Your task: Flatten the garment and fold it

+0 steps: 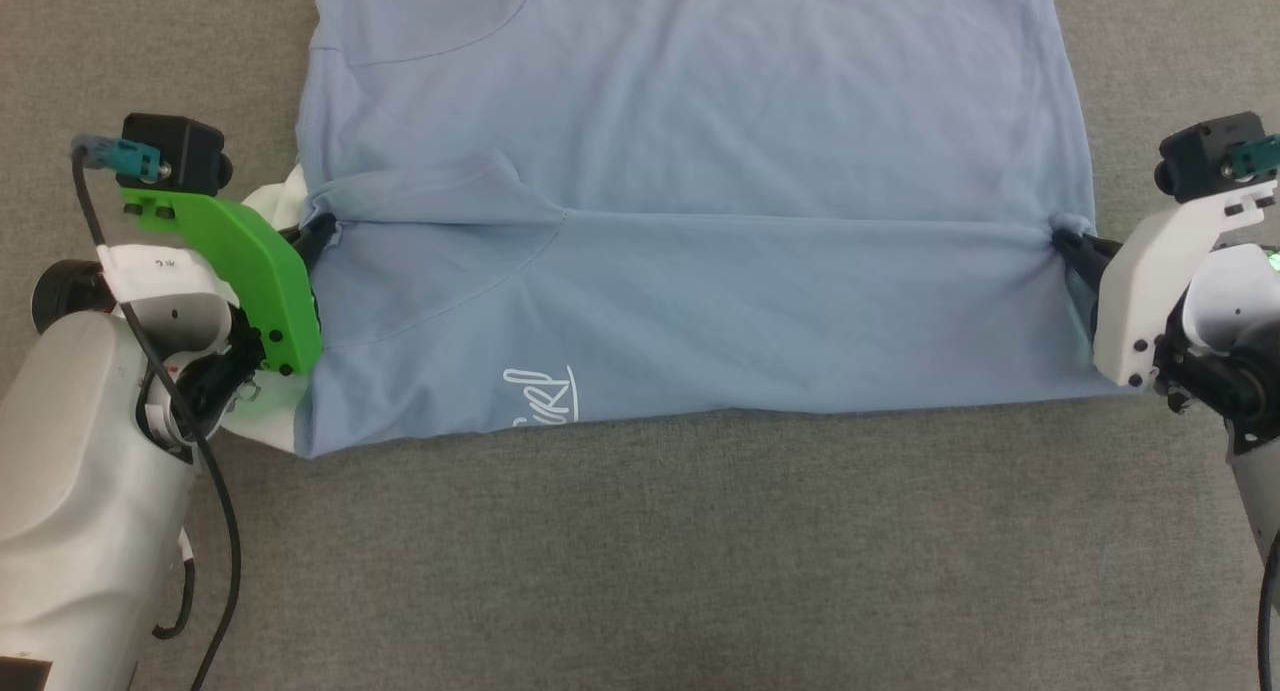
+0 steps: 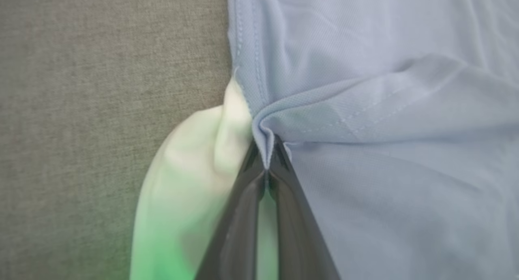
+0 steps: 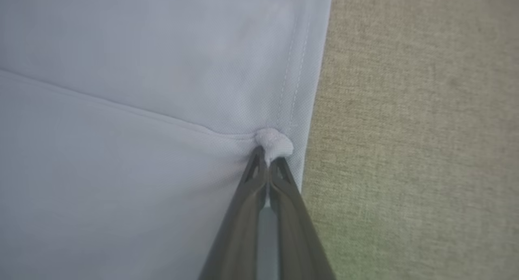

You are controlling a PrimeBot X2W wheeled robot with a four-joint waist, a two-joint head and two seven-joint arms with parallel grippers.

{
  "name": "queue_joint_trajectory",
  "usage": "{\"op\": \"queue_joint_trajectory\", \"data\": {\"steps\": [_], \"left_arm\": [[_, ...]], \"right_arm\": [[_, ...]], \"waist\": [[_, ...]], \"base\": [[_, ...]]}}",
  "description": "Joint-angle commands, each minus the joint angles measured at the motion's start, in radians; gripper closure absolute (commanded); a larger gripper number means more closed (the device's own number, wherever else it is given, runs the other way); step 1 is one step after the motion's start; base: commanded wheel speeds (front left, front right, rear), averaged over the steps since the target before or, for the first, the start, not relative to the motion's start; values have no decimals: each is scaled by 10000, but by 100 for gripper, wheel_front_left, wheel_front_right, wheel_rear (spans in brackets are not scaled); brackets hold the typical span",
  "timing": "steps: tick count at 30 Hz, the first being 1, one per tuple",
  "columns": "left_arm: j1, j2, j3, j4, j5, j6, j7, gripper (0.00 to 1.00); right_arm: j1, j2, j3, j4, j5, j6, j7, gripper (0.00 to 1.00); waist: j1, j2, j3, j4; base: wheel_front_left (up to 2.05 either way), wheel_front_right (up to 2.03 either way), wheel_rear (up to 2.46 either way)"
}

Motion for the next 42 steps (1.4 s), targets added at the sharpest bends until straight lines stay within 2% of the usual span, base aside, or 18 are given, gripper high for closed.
{"op": "queue_joint_trajectory", "data": {"steps": [1,2,3,4,5,8,13,15,19,23,28,34,40,42], "left_arm": [[537,-52,-260,303,-103,165,494,100],[577,-49,-230,183,-120,222,483,93],[608,-34,-171,-17,-62,289,271,36],[629,-35,-93,-192,27,348,-58,0],[683,-42,18,-395,176,448,-568,0],[954,-44,274,-906,814,807,-2254,0],[2084,-380,750,-1769,1654,1666,-5269,0],[2714,-620,871,-2090,1774,2000,-6082,0],[3878,-1160,905,-2614,1704,2465,-6863,0],[4695,-1555,820,-2837,1563,2822,-6960,0],[5181,-1792,732,-2779,1397,3149,-6660,0],[5338,-1819,626,-2418,1079,3643,-5314,0],[5180,-1831,772,-1778,671,4354,-3861,0],[5124,-1829,732,-1578,479,4465,-3253,0]], "right_arm": [[127,-6,45,368,87,-23,390,100],[113,1,-6,355,139,-23,493,100],[118,19,-81,293,165,-23,485,69],[150,27,-98,205,169,-23,400,38],[219,36,-133,54,162,-23,159,0],[562,119,-257,-427,183,-23,-956,0],[1749,208,-247,-1381,119,-23,-3601,0],[2305,338,-268,-1721,109,-23,-4673,0],[3288,775,-571,-2212,-126,-23,-6491,0],[4032,1426,-1105,-2436,-486,-23,-7762,0],[4682,2329,-1660,-2702,-1182,-23,-8478,0],[5063,2961,-2091,-2996,-1838,-23,-8767,0],[5232,3262,-2231,-3121,-2063,-23,-8863,0],[5247,3316,-2242,-3133,-2079,-23,-8885,0]], "waist": [[0,0,-30,27],[0,0,-67,41],[0,0,-126,58],[0,0,-195,74],[0,0,-290,88],[0,0,-647,129],[0,0,-1440,186],[0,0,-1738,182],[0,0,-2160,164],[0,0,-2467,103],[0,0,-2664,-45],[0,0,-2749,-200],[0,0,-2662,-411],[0,0,-2620,-478]], "base": [[0,0,0],[0,0,0],[0,0,0],[0,0,0],[0,0,0],[0,0,0],[0,0,0],[0,0,0],[0,0,0],[0,0,0],[0,0,0],[0,0,0],[0,0,0],[0,0,0]]}}
